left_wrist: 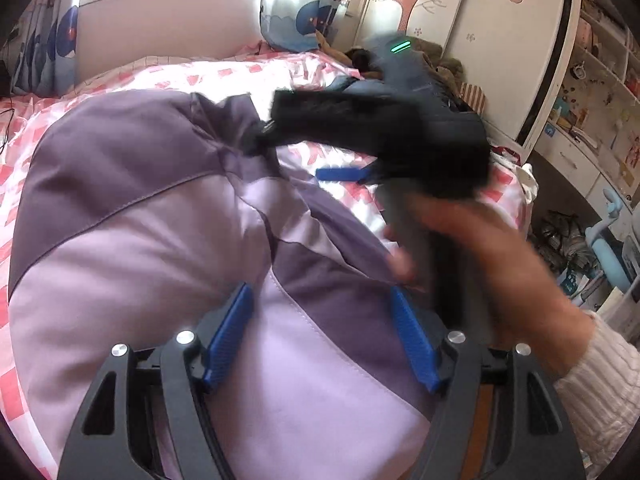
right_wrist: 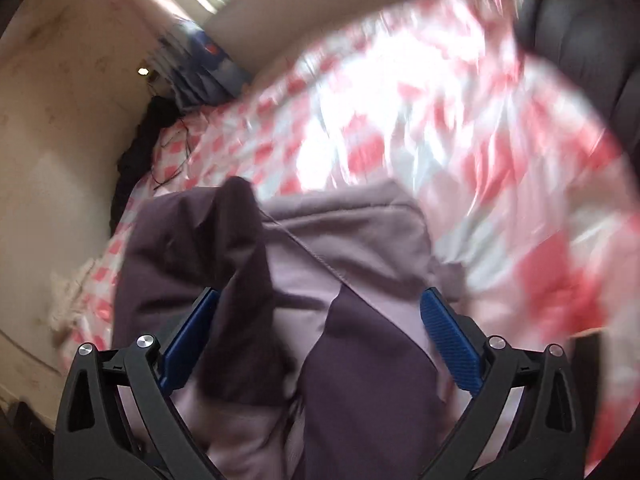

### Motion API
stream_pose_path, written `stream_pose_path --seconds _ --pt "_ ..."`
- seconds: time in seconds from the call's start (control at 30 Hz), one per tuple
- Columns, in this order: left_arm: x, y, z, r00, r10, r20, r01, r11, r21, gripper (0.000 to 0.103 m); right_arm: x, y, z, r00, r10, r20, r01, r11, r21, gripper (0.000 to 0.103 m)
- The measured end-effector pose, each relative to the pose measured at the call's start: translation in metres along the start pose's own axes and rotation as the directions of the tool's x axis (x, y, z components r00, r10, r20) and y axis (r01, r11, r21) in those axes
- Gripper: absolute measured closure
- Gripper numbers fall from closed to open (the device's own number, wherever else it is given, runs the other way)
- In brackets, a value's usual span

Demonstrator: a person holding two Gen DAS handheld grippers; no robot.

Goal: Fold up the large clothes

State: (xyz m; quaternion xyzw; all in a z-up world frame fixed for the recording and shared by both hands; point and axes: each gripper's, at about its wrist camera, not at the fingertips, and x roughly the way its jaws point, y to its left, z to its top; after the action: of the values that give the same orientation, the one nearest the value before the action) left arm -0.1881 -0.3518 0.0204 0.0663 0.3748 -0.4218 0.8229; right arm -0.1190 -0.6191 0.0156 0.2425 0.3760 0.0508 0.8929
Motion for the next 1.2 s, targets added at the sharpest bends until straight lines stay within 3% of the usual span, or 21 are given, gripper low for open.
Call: stream_pose_path --seconds 0.07,0.13,0.3,0.4,0.43,0.47,0.53,0.57,0.63,0.73,0.83,0.93,0.97,1.1,1.2 --pt "-0.002 -0.002 -0.003 1.000 0.011 0.012 -0.011 1.000 0.017 0.033 -0.015 0.014 -0.013 0.998 -0.061 0.011 0.062 0.996 -0.070 0.007" --pt "0.000 -0.008 -0.004 1.000 0.020 0.006 -0.021 0.999 0.039 0.030 -0.001 0.013 -0.029 0.994 -0.095 -0.053 0.089 0.990 -0.108 0.007" --pt "-0.009 -0.025 -0.004 0.998 0.068 -0.002 -0.067 0.995 0.078 0.030 0.007 0.003 -0.045 0.997 -0.073 -0.029 0.071 0.995 -0.064 0.006" --pt "-0.058 0.000 -0.001 0.995 0.015 0.102 -0.004 0.995 -0.100 0.029 0.010 -0.001 -0.048 0.998 -0.058 -0.025 0.057 0.997 -0.047 0.006" --pt "-0.077 0.017 -0.003 0.989 0.016 0.148 0.010 0.984 -0.178 0.023 0.010 -0.003 -0.047 0.999 -0.048 -0.025 0.047 0.998 -0.038 0.006" --pt "-0.096 0.040 -0.008 0.980 0.046 0.194 0.007 0.964 -0.265 0.019 0.011 -0.005 -0.047 0.999 -0.038 -0.025 0.037 0.999 -0.029 0.006" --pt "-0.120 0.094 -0.020 0.960 0.150 0.235 -0.028 0.890 -0.455 0.010 0.012 -0.006 -0.048 0.999 -0.030 -0.020 0.029 0.999 -0.021 0.006" --pt "-0.123 0.124 -0.028 0.959 0.188 0.212 -0.045 0.840 -0.541 0.010 0.013 -0.006 -0.047 0.999 -0.029 -0.018 0.029 0.999 -0.019 0.006" --pt "-0.112 0.173 -0.041 0.972 0.185 0.144 -0.046 0.753 -0.656 0.010 0.014 -0.008 -0.048 0.999 -0.030 -0.010 0.030 0.999 -0.016 0.006" --pt "-0.072 0.200 -0.050 0.996 0.073 0.055 -0.014 0.717 -0.697 0.009 0.013 -0.007 -0.050 0.999 -0.033 -0.003 0.033 0.999 -0.015 0.006" --pt "-0.041 0.197 -0.049 0.986 -0.122 0.113 0.166 0.690 -0.704 0.006 0.013 -0.006 -0.051 0.999 -0.043 -0.001 0.043 0.999 -0.010 0.006" --pt "-0.041 0.175 -0.032 0.995 -0.075 0.071 0.103 0.789 -0.606 0.006 0.018 0.004 -0.054 0.997 -0.070 0.013 0.070 0.997 0.015 0.006" --pt "-0.044 0.175 -0.031 0.995 -0.067 0.074 0.097 0.798 -0.594 0.006 0.020 0.009 -0.054 0.998 -0.068 0.018 0.068 0.997 0.025 0.006" --pt "-0.096 0.215 -0.038 0.994 0.047 0.096 0.020 0.799 -0.601 0.006 0.065 0.053 -0.056 0.999 0.046 -0.007 -0.045 0.997 0.062 0.006" --pt "-0.150 0.263 -0.051 0.983 0.167 0.078 -0.080 0.766 -0.638 0.006 0.125 0.131 -0.056 0.988 0.133 -0.076 -0.132 0.991 0.019 0.006"
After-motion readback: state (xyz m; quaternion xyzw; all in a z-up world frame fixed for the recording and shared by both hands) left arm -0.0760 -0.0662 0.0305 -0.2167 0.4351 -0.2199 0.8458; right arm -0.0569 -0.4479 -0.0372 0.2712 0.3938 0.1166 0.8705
